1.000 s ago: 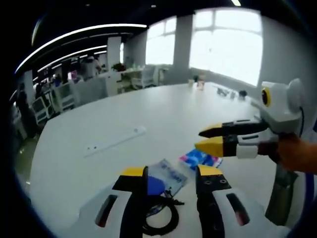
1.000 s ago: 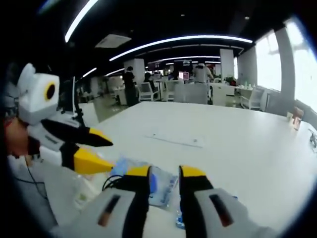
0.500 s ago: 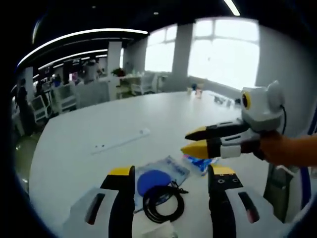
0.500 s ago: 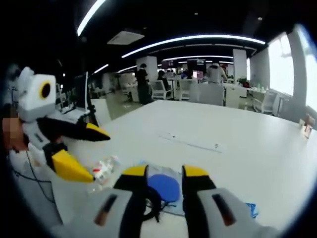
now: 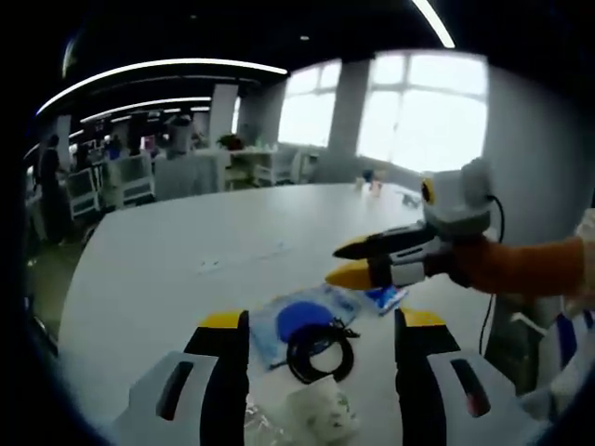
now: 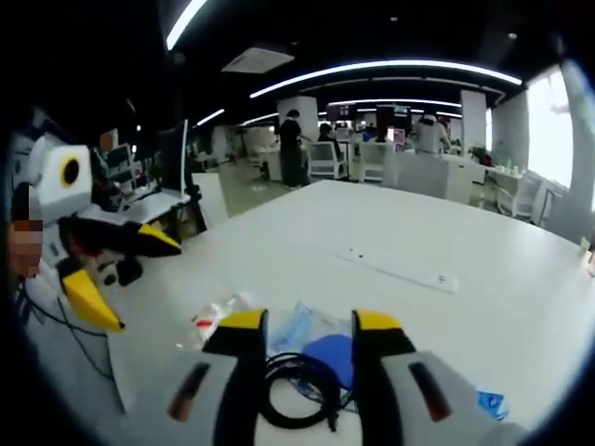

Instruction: Arrange the tabletop items into an orderly group along one side of the table until the central work area is clear of visible clutter.

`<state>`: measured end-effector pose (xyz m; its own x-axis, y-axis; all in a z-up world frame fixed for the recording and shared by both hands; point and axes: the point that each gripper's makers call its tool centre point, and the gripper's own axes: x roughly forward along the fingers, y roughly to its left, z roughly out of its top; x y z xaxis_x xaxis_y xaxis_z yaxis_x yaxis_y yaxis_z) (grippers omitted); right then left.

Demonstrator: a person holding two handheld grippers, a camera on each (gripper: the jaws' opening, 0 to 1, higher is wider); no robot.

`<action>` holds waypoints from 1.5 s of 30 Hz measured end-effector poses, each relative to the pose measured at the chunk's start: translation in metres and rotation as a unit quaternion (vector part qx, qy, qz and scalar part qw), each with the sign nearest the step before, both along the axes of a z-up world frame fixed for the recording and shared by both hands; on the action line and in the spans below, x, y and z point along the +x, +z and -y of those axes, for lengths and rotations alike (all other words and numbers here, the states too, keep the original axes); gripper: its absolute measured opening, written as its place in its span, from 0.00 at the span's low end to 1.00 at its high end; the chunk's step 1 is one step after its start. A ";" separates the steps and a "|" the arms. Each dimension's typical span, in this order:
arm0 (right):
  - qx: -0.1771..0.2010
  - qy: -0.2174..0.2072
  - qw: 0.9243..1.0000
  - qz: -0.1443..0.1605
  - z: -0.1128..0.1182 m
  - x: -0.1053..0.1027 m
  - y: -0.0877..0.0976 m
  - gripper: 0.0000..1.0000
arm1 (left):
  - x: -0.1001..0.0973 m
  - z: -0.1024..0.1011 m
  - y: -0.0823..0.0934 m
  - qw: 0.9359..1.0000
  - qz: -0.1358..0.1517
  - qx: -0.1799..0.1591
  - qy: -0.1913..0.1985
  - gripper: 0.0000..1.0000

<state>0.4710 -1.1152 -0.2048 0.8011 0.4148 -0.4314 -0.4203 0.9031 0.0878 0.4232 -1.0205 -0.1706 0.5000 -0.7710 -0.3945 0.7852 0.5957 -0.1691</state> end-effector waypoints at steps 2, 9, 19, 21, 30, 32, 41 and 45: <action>-0.001 0.009 1.000 -0.002 -0.010 0.002 0.000 0.35 | -0.001 -0.006 -0.001 1.000 -0.002 -0.001 0.002 0.59; 0.000 0.036 0.999 -0.005 -0.040 0.009 -0.001 0.35 | -0.004 -0.029 -0.002 1.000 -0.005 -0.006 0.014 0.59; -0.003 0.084 0.996 -0.018 -0.089 0.023 -0.006 0.35 | -0.009 -0.057 -0.006 0.999 -0.016 -0.014 0.026 0.58; -0.004 0.095 0.995 -0.020 -0.099 0.026 -0.006 0.35 | -0.010 -0.061 -0.006 0.999 -0.017 -0.013 0.027 0.57; -0.008 0.133 0.990 -0.048 -0.131 0.039 -0.023 0.35 | -0.013 -0.085 -0.008 0.999 -0.022 -0.019 0.038 0.56; -0.011 0.144 0.988 -0.058 -0.138 0.041 -0.031 0.35 | -0.012 -0.089 -0.008 0.999 -0.023 -0.023 0.041 0.55; 0.001 0.158 0.981 -0.115 -0.155 0.052 -0.063 0.36 | -0.008 -0.107 -0.010 0.998 -0.025 -0.030 0.056 0.53; 0.014 0.151 0.977 -0.152 -0.157 0.057 -0.078 0.35 | -0.006 -0.111 -0.012 0.997 -0.026 -0.034 0.060 0.52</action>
<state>0.5277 -0.9583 -0.2827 0.4761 0.6274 -0.6161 -0.6183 0.7371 0.2729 0.4169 -0.9092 -0.1826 0.5712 -0.7324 -0.3706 0.6978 0.6710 -0.2506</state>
